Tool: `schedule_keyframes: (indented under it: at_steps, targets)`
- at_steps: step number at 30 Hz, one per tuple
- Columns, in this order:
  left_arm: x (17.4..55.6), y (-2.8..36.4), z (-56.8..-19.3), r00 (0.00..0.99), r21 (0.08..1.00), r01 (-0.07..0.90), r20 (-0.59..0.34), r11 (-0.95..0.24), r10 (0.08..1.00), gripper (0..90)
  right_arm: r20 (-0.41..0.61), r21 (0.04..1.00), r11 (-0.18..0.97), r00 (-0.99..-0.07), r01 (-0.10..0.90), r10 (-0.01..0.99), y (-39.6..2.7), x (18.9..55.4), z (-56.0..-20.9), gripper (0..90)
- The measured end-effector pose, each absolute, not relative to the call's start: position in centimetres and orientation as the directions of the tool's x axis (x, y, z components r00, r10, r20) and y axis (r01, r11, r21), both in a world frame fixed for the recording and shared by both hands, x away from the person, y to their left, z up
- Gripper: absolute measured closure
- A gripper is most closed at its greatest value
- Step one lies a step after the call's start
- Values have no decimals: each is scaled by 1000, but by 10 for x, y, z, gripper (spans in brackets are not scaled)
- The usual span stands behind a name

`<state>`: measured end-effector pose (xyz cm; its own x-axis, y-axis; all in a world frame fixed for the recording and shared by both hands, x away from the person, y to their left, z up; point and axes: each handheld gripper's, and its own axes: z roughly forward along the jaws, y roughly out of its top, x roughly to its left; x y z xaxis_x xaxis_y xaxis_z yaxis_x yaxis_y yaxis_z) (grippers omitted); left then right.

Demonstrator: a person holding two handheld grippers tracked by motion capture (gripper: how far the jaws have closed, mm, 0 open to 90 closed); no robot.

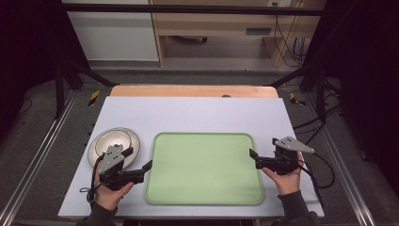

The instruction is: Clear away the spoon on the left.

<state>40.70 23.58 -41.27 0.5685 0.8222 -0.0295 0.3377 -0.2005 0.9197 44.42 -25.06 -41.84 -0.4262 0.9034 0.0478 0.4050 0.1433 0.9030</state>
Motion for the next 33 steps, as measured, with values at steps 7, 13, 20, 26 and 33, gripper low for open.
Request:
schedule_keyframes:
  at_steps: [7,13,20,26,33]
  targets:
    - [405,236,-408,576,924,327,-28,-199,817,152,52,903,140,-427,406,903,-251,444,-418,32]
    - [402,236,-403,587,927,313,-18,-206,809,151,59,905,130,-422,405,905,-251,443,-417,33]
    - [400,240,-396,591,932,302,-19,-199,807,152,58,904,132,-423,406,904,-250,443,-416,33]
    - [399,246,-390,588,934,299,-18,-197,809,152,59,905,132,-426,405,903,-250,442,-416,33]
    - [398,254,-385,577,937,295,-18,-188,816,152,59,906,131,-427,403,903,-249,441,-414,25]
